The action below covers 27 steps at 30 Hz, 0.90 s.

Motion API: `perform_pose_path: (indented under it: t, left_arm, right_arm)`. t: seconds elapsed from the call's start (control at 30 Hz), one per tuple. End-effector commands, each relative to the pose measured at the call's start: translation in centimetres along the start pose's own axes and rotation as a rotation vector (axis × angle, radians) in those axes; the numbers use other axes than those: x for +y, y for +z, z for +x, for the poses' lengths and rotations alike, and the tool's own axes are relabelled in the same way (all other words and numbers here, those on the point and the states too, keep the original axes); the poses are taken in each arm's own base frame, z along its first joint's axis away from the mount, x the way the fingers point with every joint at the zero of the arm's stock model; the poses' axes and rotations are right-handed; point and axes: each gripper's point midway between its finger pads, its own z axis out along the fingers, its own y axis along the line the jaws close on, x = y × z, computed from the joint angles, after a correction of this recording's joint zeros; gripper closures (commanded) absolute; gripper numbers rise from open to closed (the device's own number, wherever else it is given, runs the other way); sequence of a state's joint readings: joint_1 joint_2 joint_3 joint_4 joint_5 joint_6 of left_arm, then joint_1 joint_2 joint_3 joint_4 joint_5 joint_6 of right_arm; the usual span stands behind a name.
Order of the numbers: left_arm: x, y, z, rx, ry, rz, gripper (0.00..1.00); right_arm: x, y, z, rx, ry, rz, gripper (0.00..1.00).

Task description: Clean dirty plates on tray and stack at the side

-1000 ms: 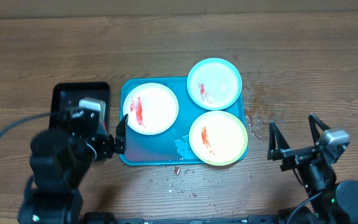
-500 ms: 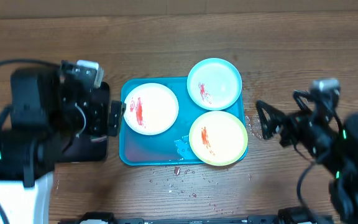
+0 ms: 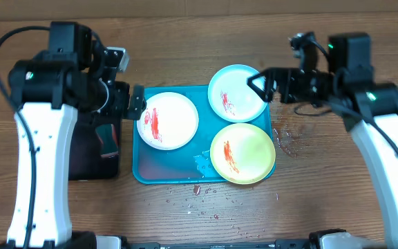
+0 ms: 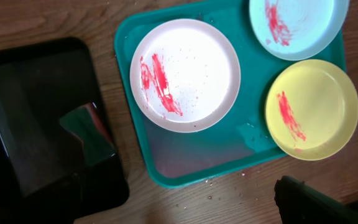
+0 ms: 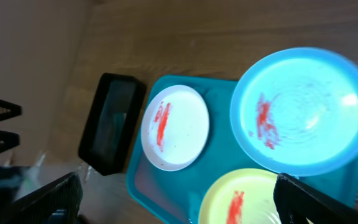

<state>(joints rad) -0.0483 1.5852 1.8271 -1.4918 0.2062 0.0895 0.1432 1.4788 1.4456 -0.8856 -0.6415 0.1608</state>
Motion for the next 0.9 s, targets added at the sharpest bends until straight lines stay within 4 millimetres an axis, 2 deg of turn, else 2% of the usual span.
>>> perform_pose_path:
  t: [0.0,0.03,0.07,0.1,0.13,0.27,0.43,0.57,0.73,0.87]
  left_arm:
    - [0.4,1.7,-1.0,0.031,0.012,0.005,0.00]
    - [0.9,2.3,-1.1,0.046,0.008,-0.008,0.00]
    - [1.3,2.8,-1.2,0.059,0.003,-0.022,0.06]
    - [1.8,3.2,-1.3,0.067,-0.013,-0.041,0.12]
    - [2.3,3.4,-1.4,0.068,-0.037,-0.061,0.13]
    - [5.7,3.0,-2.0,0.028,-0.213,-0.203,0.09]
    - [8.9,2.3,-2.2,-0.014,-0.322,-0.275,0.06]
    - [10.7,1.8,-2.4,-0.041,-0.362,-0.293,0.12]
    - [11.1,1.7,-2.1,-0.035,-0.365,-0.293,0.04]
    - [11.0,1.8,-2.0,-0.026,-0.354,-0.293,0.04]
  right_arm:
    - [1.5,3.1,0.2,0.077,0.050,-0.131,0.16]
    - [1.3,4.2,0.4,0.096,0.050,-0.131,0.22]
    - [1.2,5.5,0.8,0.119,0.061,-0.128,0.27]
    - [0.8,7.0,1.2,0.138,0.090,-0.100,0.29]
    - [0.4,8.2,1.5,0.150,0.109,-0.066,0.29]
    - [-1.0,13.5,3.5,0.178,0.135,0.115,0.30]
    - [-2.2,18.0,6.1,0.160,0.120,0.337,0.40]
    - [-2.6,20.7,7.8,0.172,0.085,0.389,0.42]
    - [-4.0,23.5,9.5,0.204,0.076,0.414,0.52]
    - [-5.5,25.0,10.6,0.226,0.081,0.435,0.55]
